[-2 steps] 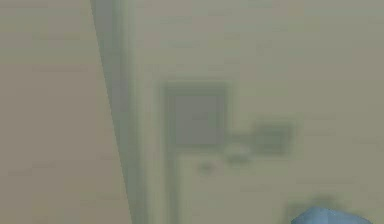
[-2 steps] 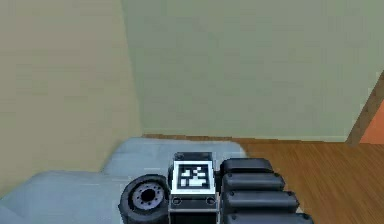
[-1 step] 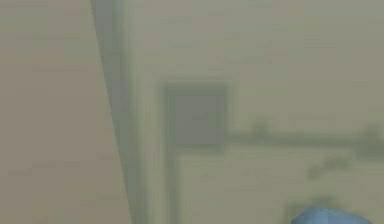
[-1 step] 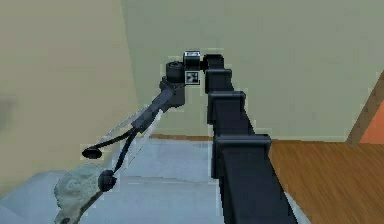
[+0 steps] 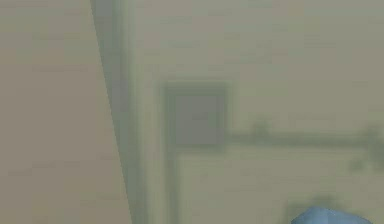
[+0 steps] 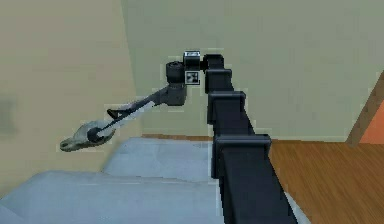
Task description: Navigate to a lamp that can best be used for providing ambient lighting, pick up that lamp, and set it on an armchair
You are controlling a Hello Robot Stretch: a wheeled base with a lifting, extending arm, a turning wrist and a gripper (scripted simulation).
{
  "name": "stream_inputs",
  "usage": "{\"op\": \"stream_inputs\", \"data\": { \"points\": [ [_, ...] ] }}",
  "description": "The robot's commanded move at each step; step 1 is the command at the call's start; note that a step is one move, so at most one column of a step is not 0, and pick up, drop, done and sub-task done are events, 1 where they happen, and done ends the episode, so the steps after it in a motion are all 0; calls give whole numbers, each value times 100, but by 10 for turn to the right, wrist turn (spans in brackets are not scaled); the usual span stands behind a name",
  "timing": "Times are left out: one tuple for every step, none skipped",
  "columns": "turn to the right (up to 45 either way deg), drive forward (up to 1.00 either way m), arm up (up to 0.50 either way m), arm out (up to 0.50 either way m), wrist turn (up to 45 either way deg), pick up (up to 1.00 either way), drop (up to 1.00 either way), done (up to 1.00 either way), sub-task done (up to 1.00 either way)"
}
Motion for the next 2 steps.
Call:
{"op": "stream_inputs", "data": {
  "points": [
    [0, 0, 0, 0, 450, 0, 0, 0, 0],
    [0, 0, 0, 0, 240, 0, 0, 0, 0]
  ]
}}
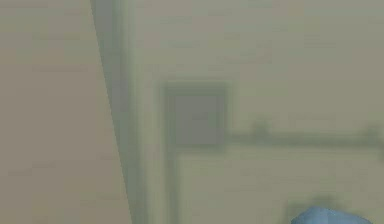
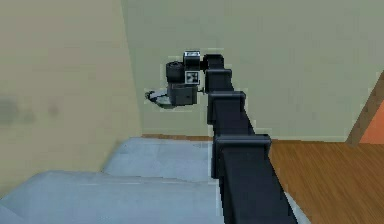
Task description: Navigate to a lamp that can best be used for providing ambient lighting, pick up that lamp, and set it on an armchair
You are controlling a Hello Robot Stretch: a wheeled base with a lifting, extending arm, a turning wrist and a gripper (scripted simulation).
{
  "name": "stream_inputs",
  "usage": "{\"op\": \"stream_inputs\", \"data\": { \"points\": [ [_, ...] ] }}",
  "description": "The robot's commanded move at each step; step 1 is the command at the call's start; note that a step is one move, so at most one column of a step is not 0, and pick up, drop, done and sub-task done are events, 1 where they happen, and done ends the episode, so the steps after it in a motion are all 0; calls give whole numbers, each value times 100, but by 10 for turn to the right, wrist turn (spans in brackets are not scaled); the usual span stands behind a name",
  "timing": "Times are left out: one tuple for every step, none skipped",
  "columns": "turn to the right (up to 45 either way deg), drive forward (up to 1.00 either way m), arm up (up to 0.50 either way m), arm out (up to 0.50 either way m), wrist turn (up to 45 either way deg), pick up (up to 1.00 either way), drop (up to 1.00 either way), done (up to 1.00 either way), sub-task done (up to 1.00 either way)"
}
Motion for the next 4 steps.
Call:
{"op": "stream_inputs", "data": {
  "points": [
    [0, 0, -34, 0, 0, 0, 0, 0, 0],
    [0, 0, -50, 0, 0, 0, 0, 0, 0],
    [0, 0, 0, 0, 0, 0, 100, 0, 0],
    [0, 0, 0, -10, 0, 0, 0, 0, 0]
  ]
}}
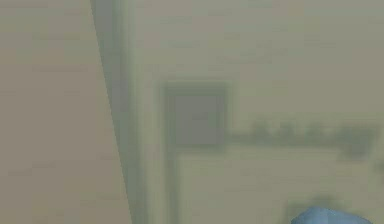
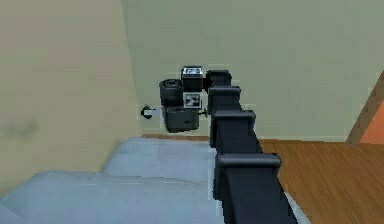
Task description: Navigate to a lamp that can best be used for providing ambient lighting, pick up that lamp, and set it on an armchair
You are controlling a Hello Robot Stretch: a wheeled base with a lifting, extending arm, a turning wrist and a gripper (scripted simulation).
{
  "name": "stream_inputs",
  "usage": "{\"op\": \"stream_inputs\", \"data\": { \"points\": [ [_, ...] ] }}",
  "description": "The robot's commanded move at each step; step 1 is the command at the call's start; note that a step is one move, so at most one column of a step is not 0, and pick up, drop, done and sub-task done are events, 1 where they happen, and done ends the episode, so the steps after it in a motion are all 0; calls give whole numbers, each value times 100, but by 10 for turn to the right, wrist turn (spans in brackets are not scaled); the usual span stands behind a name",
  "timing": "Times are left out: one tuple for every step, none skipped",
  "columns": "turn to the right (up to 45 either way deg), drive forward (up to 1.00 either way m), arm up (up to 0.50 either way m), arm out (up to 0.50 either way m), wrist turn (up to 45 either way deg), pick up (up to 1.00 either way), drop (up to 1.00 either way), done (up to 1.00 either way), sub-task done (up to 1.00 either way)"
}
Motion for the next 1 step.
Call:
{"op": "stream_inputs", "data": {
  "points": [
    [0, 0, 0, 0, 0, 0, 0, 100, 0]
  ]
}}
